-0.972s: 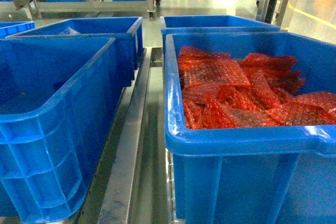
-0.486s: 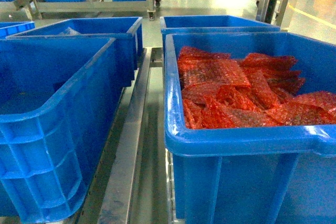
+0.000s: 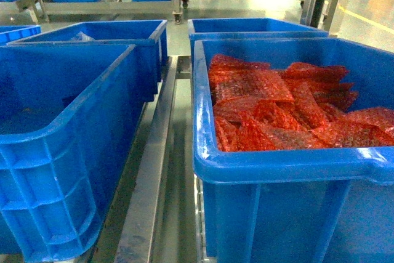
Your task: Pick blue part to blue bin on bottom shelf
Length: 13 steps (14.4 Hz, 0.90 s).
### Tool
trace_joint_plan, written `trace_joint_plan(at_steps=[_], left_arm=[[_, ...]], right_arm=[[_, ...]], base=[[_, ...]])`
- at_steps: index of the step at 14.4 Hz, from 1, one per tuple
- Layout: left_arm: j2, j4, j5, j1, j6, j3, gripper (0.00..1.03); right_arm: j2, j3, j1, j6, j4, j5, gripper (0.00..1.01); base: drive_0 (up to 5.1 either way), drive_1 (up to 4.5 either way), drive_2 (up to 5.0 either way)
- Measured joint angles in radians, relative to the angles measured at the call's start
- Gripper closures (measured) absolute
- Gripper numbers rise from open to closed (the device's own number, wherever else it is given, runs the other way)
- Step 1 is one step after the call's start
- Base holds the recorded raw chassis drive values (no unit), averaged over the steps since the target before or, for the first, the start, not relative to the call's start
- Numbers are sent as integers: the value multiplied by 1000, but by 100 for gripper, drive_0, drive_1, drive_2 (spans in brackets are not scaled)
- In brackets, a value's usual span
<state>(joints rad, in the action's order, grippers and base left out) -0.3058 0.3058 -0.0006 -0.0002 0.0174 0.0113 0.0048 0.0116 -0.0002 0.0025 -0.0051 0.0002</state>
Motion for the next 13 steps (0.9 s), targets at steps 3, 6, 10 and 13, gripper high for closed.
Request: trace_joint_plan(at_steps=[3, 6, 10, 13], left_arm=[[89, -86, 0, 0, 0, 0, 101], [138, -136, 0, 0, 0, 0, 101], [296, -316, -2, 0, -2, 1, 101], [296, -311, 0, 0, -2, 1, 75]], right_arm=[[0, 0, 0, 0, 0, 0, 3], [0, 0, 0, 0, 0, 0, 3], [0, 0, 0, 0, 2, -1, 3], [0, 0, 0, 0, 0, 0, 3]], base=[[0, 0, 0], [0, 0, 0], [0, 0, 0], [0, 0, 0]])
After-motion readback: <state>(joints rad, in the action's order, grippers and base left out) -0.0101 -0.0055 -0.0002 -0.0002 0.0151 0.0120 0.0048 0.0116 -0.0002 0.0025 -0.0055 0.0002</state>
